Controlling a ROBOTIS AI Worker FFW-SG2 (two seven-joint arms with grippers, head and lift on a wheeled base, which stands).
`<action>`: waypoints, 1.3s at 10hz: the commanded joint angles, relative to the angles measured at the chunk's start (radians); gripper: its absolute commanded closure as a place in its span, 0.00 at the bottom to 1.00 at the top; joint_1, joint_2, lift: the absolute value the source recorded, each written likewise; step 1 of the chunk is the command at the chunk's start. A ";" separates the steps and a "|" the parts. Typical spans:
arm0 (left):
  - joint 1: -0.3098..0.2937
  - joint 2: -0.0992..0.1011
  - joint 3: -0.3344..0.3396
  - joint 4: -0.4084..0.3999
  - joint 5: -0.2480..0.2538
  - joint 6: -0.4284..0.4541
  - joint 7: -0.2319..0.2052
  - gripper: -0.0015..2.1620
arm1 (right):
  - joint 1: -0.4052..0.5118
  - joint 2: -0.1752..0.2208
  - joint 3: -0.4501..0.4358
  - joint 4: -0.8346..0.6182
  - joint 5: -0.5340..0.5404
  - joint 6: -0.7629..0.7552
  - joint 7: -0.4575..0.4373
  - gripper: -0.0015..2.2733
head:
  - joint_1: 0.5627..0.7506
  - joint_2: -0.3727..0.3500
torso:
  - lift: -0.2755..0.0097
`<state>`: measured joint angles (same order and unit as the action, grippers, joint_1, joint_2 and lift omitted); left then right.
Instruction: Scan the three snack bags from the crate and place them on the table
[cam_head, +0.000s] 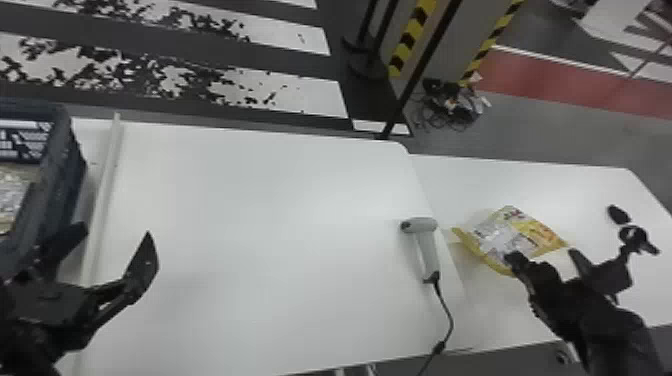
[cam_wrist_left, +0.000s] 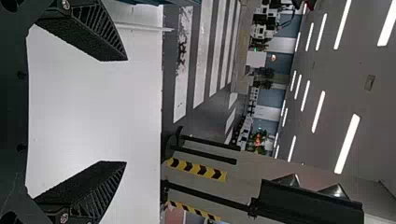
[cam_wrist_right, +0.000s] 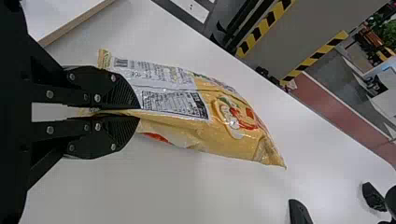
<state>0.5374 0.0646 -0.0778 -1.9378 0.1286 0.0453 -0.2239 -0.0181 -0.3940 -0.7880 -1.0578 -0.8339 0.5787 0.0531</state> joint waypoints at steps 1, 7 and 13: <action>-0.001 0.001 0.000 -0.003 0.000 0.000 -0.002 0.04 | 0.006 0.007 0.001 0.009 -0.002 0.000 0.001 0.00 | 0.70 0.03 | 0.75; 0.010 0.004 -0.007 -0.017 0.000 0.015 0.000 0.04 | 0.170 0.152 0.036 -0.519 0.131 -0.046 -0.025 0.02 | 0.70 0.03 | 0.75; 0.009 0.004 -0.031 -0.013 -0.001 0.015 0.025 0.04 | 0.346 0.254 0.566 -0.897 0.509 -0.184 -0.010 0.02 | 0.70 0.03 | 0.75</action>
<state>0.5460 0.0704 -0.1069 -1.9524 0.1275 0.0607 -0.2011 0.3187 -0.1410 -0.2884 -1.9513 -0.3700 0.4374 0.0428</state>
